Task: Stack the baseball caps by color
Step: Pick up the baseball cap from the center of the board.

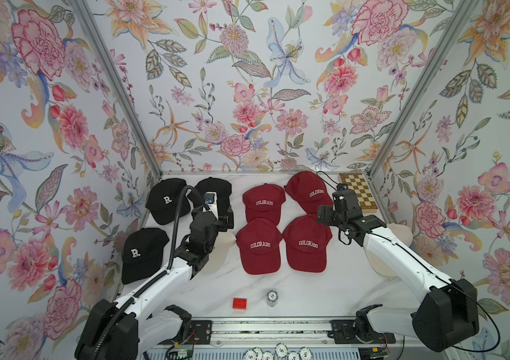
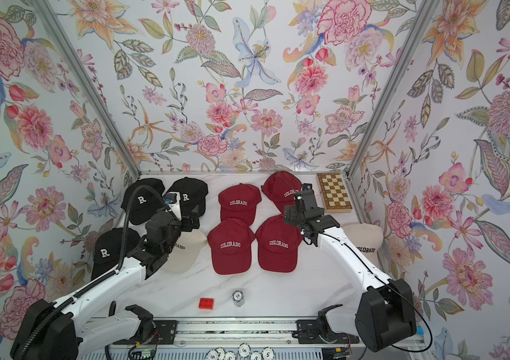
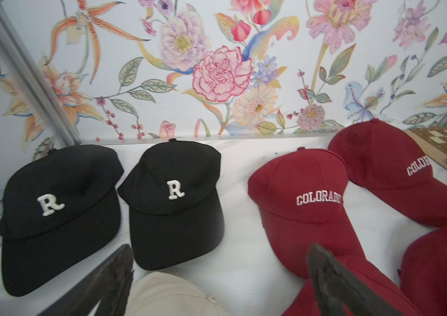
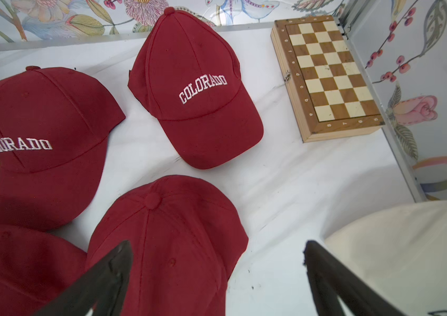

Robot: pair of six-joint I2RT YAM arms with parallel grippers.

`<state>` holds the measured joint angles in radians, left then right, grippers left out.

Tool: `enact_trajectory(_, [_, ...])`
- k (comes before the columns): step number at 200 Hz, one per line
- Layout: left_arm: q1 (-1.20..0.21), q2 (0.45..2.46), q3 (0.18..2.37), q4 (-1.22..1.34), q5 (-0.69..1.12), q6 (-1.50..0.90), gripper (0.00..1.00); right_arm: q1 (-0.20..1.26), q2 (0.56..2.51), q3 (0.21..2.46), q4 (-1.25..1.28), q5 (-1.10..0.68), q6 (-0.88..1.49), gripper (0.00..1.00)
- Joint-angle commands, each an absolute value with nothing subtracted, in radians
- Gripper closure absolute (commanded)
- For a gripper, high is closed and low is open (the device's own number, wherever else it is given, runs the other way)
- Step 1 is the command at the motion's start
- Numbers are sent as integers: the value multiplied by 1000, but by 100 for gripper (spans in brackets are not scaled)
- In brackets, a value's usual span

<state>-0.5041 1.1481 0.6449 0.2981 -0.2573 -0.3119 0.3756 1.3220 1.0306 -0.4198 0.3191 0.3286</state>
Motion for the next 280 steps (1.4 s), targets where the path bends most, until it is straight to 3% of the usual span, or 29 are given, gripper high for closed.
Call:
enact_trajectory(1, [-555,1176,714,232,-258,-298,0,396,1327,1069,-516,288,433,1])
enact_trajectory(43, [-654,1179,795,162,-219,-286,0,415,1348,1052,-522,236,429,0])
enact_trajectory(114, [-718,1186,838,96,-219,-325,0,451,1479,1128,-563,137,452,27])
enact_trajectory(280, [-746,1171,831,51,-261,-291,0,501,1667,1213,-617,146,513,54])
